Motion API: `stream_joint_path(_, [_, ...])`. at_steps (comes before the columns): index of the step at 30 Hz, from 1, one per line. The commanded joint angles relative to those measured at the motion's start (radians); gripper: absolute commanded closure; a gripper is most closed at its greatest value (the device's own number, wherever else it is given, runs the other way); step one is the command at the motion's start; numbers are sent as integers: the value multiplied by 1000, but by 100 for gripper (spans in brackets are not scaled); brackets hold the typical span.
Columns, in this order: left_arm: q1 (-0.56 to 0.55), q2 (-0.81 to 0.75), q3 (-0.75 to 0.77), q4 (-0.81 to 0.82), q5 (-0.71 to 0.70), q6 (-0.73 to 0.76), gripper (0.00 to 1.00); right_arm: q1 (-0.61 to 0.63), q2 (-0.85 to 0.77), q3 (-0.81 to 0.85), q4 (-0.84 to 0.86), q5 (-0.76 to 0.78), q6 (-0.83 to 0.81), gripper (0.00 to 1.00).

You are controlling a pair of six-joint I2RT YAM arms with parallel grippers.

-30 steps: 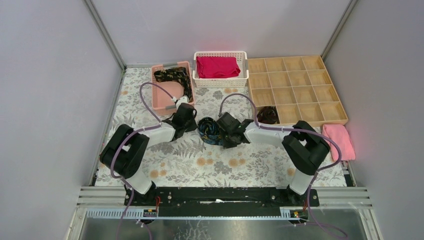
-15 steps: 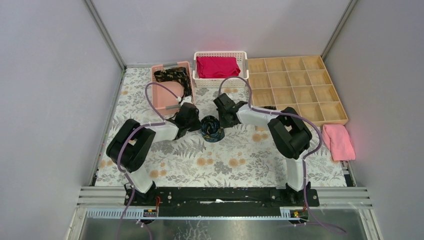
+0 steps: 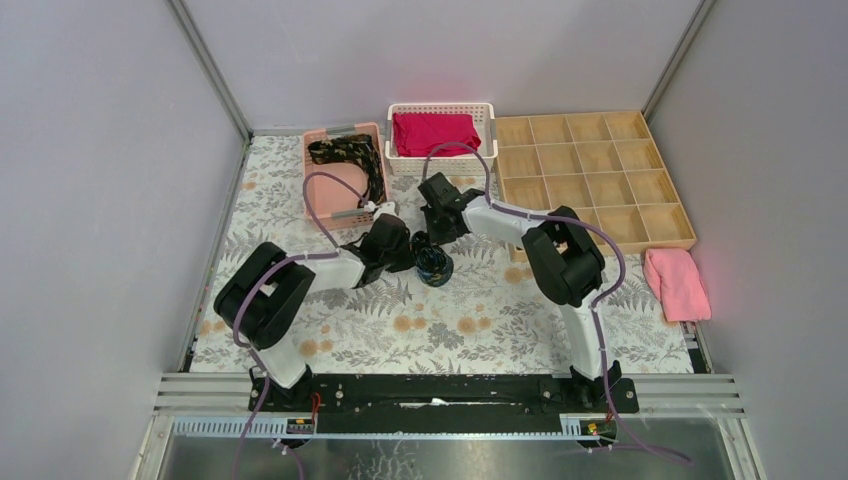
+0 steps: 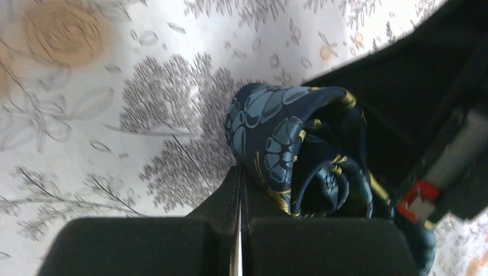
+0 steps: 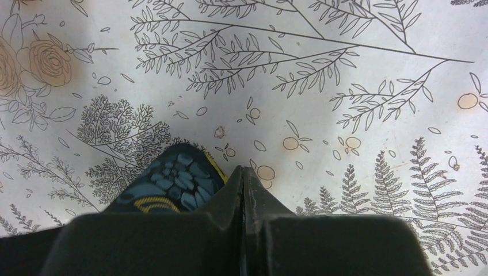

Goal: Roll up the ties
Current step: Roll the tie at the center of the board.

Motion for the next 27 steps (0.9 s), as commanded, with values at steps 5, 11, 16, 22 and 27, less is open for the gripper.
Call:
stream_joint_path(5, [-40, -41, -90, -31, -8, -72, 100, -67, 30, 70, -31, -19, -56, 86])
stream_joint_path(11, [-40, -61, -88, -48, -19, -61, 100, -109, -15, 132, -69, 14, -62, 62])
stream_joint_path(16, [-40, -75, -90, -55, -23, -51, 100, -129, -148, 67, -72, -15, -38, 46])
stream_joint_path(22, [-40, -70, -88, -54, -21, -39, 100, -129, -458, -183, -6, -156, 22, 37])
stream_joint_path(27, [-40, -66, -74, -67, -39, -22, 100, -127, -686, -424, 76, -287, 93, 28])
